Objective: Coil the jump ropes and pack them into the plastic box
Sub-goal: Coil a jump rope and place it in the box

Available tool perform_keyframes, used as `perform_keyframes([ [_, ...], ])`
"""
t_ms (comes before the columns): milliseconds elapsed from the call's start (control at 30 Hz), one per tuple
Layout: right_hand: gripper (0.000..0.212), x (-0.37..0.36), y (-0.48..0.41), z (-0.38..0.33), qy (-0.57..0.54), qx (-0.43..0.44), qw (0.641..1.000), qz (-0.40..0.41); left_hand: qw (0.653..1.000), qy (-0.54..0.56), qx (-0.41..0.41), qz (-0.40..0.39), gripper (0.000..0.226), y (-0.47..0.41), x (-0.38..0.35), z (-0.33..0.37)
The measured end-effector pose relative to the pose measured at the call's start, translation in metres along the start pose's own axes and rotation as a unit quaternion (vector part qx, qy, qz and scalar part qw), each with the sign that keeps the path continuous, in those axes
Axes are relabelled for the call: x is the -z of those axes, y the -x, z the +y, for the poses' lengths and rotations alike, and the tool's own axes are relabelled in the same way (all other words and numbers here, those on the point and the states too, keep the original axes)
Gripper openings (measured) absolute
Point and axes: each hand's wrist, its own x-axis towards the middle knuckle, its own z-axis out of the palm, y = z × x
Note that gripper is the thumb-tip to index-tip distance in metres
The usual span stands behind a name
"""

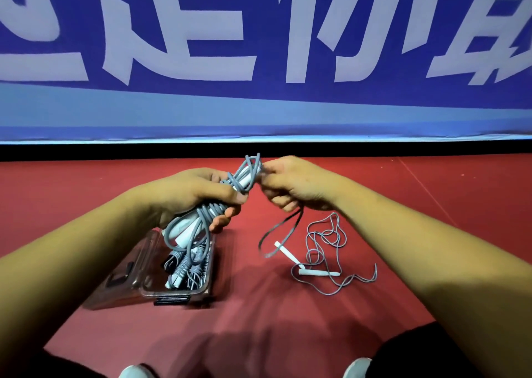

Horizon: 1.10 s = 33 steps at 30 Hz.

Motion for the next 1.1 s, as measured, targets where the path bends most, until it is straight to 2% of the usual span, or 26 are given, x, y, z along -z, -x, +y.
perform_keyframes([
  [67, 0.032, 0.016, 0.0, 0.0, 0.052, 0.015, 0.995, 0.082, 0.999, -0.026, 0.023, 0.028, 0.015, 0.003, 0.01, -0.005],
  [133, 0.029, 0.038, 0.002, 0.005, 0.025, 0.011, 0.987, 0.16, 0.991, -0.1, 0.06, 0.072, 0.026, 0.006, 0.024, -0.011],
  [200, 0.028, 0.06, 0.008, 0.018, 0.016, -0.013, 0.971, 0.239, 0.979, -0.153, 0.082, 0.105, 0.028, 0.01, 0.035, -0.016],
  [267, 0.029, 0.077, 0.014, 0.038, 0.05, -0.062, 0.956, 0.281, 0.978, -0.137, 0.083, 0.137, 0.037, 0.011, 0.044, -0.019],
  [333, 0.025, 0.082, 0.016, 0.053, 0.132, -0.121, 0.956, 0.233, 0.979, -0.117, 0.058, 0.159, 0.038, 0.007, 0.05, -0.019],
  [367, 0.013, 0.079, 0.018, 0.055, 0.198, -0.149, 0.952, 0.18, 0.979, -0.119, 0.053, 0.156, 0.034, 0.005, 0.049, -0.017],
  [400, 0.017, 0.074, 0.019, 0.054, 0.266, -0.17, 0.941, 0.119, 0.979, -0.13, 0.059, 0.144, 0.029, 0.003, 0.045, -0.016],
  [467, 0.085, 0.061, 0.014, 0.044, 0.329, -0.148, 0.932, 0.036, 0.976, -0.171, 0.073, 0.111, 0.021, 0.0, 0.032, -0.012],
  [500, 0.102, 0.049, 0.01, 0.035, 0.304, -0.114, 0.946, 0.014, 0.975, -0.187, 0.074, 0.098, 0.019, -0.002, 0.026, -0.01],
  [533, 0.106, 0.036, 0.007, 0.026, 0.246, -0.071, 0.967, -0.005, 0.975, -0.192, 0.07, 0.086, 0.019, -0.004, 0.019, -0.009],
  [600, 0.09, 0.011, -0.003, 0.015, 0.087, -0.012, 0.996, -0.027, 0.984, -0.159, 0.047, 0.068, 0.017, -0.008, 0.01, -0.006],
  [667, 0.053, -0.006, -0.007, 0.016, -0.053, 0.022, 0.998, -0.028, 0.989, -0.128, 0.022, 0.071, 0.016, -0.012, 0.006, -0.005],
  [700, 0.033, -0.009, -0.007, 0.018, -0.077, 0.026, 0.996, -0.033, 0.99, -0.119, 0.017, 0.081, 0.018, -0.013, 0.006, -0.005],
  [733, 0.017, -0.011, -0.005, 0.018, -0.068, 0.021, 0.997, -0.036, 0.989, -0.111, 0.016, 0.091, 0.02, -0.013, 0.009, -0.007],
  [767, 0.01, -0.008, -0.003, 0.017, -0.037, 0.013, 0.999, -0.029, 0.989, -0.105, 0.018, 0.098, 0.023, -0.012, 0.012, -0.008],
  [833, 0.019, 0.004, -0.001, 0.01, 0.077, 0.022, 0.996, 0.026, 0.986, -0.129, 0.027, 0.1, 0.028, -0.009, 0.02, -0.011],
  [933, 0.021, 0.021, 0.003, -0.001, 0.25, 0.068, 0.959, 0.118, 0.978, -0.182, 0.039, 0.09, 0.028, -0.003, 0.022, -0.011],
  [1033, 0.023, 0.038, 0.008, 0.014, 0.315, 0.032, 0.936, 0.157, 0.995, -0.06, -0.013, 0.077, 0.037, 0.003, 0.033, -0.008],
  [1100, 0.024, 0.041, 0.011, 0.022, 0.283, -0.001, 0.946, 0.16, 0.997, -0.001, -0.039, 0.062, 0.038, 0.009, 0.04, -0.003],
])
